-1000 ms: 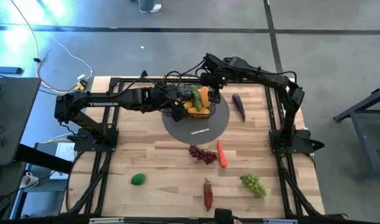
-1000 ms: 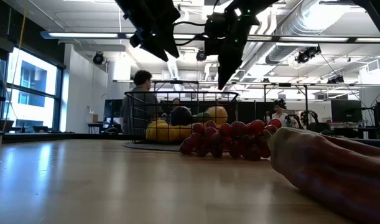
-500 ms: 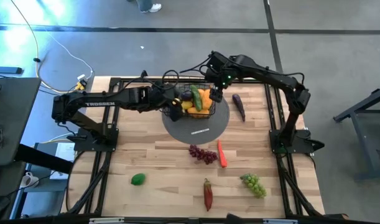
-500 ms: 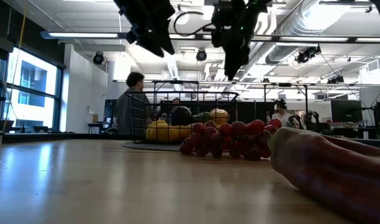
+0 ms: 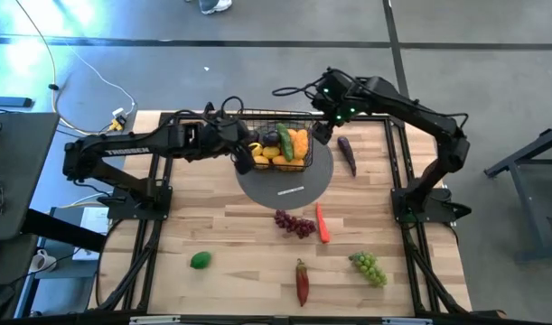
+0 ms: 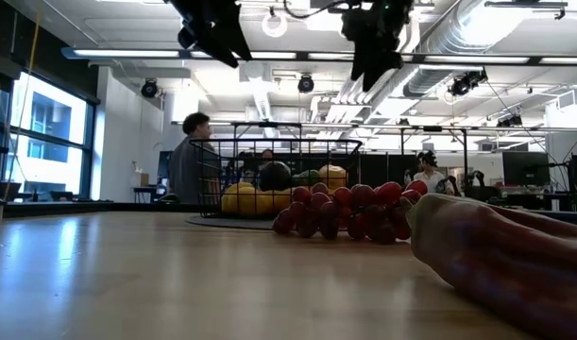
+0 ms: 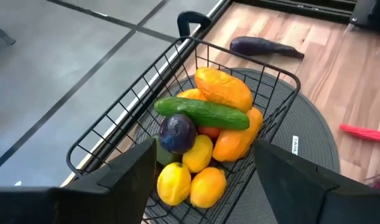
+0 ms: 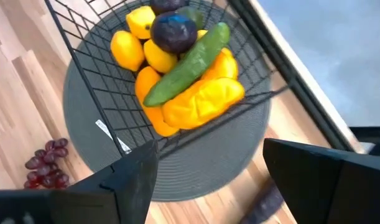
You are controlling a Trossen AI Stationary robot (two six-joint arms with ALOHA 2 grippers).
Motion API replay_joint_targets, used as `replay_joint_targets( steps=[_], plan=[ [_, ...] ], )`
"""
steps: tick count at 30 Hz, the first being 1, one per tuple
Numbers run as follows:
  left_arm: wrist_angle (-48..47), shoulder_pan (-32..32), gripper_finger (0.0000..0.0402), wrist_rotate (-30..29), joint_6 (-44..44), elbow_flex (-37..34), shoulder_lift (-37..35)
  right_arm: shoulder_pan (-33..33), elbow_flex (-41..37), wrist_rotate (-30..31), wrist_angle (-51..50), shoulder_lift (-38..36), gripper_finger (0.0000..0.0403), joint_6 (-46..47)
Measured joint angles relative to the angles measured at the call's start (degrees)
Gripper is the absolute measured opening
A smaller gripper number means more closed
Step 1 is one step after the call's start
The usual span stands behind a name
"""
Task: Build produce basket
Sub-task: Put the purple eggplant into the black wire basket
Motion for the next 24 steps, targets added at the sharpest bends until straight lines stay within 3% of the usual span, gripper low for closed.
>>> replay_joint_targets(
  steps=[5,14,24],
  plan=[
    [0.2,0.0,0.0259,-0.3,-0.1,0.0,-0.6,-1.1,-5.3,2.1,1.0,-5.4,0.027,1.0],
    [0.2,0.2,0.0259,-0.4,0.2,0.0,-0.5,-6.5,-23.6,2.3,11.7,-17.1,0.027,8.6],
    [0.3,0.2,0.0259,-0.7,0.3,0.0,-0.5,-12.9,-34.2,2.0,18.2,-18.6,0.027,16.5]
  ],
)
